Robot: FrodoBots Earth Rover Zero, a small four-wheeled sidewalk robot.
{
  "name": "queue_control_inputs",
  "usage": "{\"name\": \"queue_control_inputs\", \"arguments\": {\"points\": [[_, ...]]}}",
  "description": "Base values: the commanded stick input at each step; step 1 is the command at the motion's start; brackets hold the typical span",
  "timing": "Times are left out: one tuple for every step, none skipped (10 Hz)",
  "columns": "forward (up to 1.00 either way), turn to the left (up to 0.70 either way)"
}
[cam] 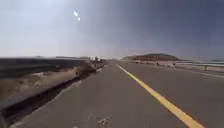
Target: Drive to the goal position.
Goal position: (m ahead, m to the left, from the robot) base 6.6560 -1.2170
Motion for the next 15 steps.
{"name": "queue_control_inputs", "arguments": {"points": [[0.50, 0.00], [0.50, 0.00], [0.50, 0.00], [0.50, 0.00], [0.50, 0.00], [0.50, 0.00], [0.50, 0.00], [0.50, 0.00], [0.50, 0.00], [0.50, 0.00], [0.50, 0.00], [0.50, 0.00], [0.50, 0.00], [0.50, 0.00], [0.50, 0.00]]}}
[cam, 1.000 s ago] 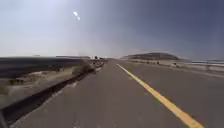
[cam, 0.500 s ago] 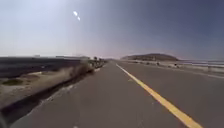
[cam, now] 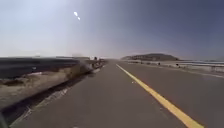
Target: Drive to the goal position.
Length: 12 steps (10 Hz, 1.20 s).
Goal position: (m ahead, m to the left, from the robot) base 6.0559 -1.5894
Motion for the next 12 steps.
{"name": "queue_control_inputs", "arguments": {"points": [[0.50, 0.00], [0.50, 0.00], [0.50, 0.00], [0.50, 0.00], [0.50, 0.00], [0.50, 0.00], [0.50, 0.00], [0.50, 0.00], [0.50, 0.00], [0.50, 0.00], [0.50, 0.00], [0.50, 0.00]]}}
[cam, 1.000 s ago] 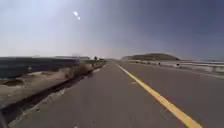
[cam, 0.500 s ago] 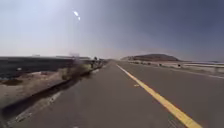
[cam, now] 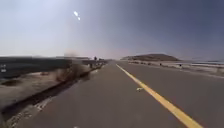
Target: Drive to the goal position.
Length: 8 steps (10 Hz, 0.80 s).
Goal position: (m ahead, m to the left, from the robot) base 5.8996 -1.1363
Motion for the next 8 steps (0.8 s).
{"name": "queue_control_inputs", "arguments": {"points": [[0.50, 0.00], [0.50, 0.00], [0.50, 0.00], [0.50, 0.00], [0.50, 0.00], [0.50, 0.00], [0.50, 0.00], [0.50, 0.00]]}}
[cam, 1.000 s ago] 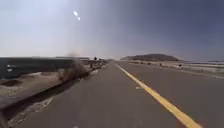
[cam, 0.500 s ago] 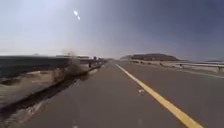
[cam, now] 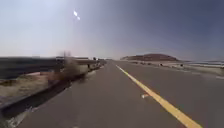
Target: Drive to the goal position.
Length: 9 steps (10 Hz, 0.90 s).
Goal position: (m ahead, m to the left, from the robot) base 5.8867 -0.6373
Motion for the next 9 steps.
{"name": "queue_control_inputs", "arguments": {"points": [[0.50, 0.00], [0.50, 0.00], [0.50, 0.00], [0.50, 0.00], [0.50, 0.00], [0.50, 0.00], [0.50, 0.00], [0.50, 0.00], [0.50, 0.00]]}}
